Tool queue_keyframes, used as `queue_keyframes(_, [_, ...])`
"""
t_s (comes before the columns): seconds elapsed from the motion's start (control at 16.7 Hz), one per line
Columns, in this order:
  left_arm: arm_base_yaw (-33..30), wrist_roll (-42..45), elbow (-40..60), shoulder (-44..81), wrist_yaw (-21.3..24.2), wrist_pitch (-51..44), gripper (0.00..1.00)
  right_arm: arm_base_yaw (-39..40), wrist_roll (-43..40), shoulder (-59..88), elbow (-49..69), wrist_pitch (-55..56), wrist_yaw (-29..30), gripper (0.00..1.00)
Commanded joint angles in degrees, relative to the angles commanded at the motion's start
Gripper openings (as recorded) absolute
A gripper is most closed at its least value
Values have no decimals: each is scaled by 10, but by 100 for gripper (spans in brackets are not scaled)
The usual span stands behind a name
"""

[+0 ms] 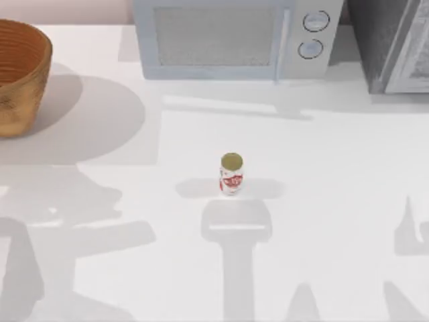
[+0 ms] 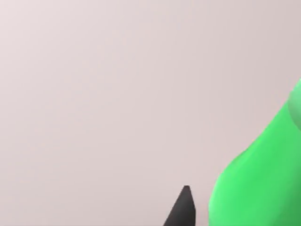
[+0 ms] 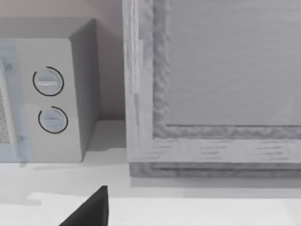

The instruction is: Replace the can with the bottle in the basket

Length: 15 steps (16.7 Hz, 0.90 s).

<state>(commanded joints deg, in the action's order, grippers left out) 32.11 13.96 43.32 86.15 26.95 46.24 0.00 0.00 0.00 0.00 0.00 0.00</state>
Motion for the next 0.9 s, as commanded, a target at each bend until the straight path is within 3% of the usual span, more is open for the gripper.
queue_keyframes(0.24, [-63,-31,115,-30,-38,-208,0,0,0,0,0,0,0,100])
queue_keyframes(0.42, [-116,-65,172,-20,-69,-310,0,0,0,0,0,0,0,100])
queue_keyframes(0.6, [-152,-88,201,-5,-90,-359,0,0,0,0,0,0,0,100])
queue_keyframes(0.9, [-153,-89,201,-5,-90,-361,0,0,0,0,0,0,0,100])
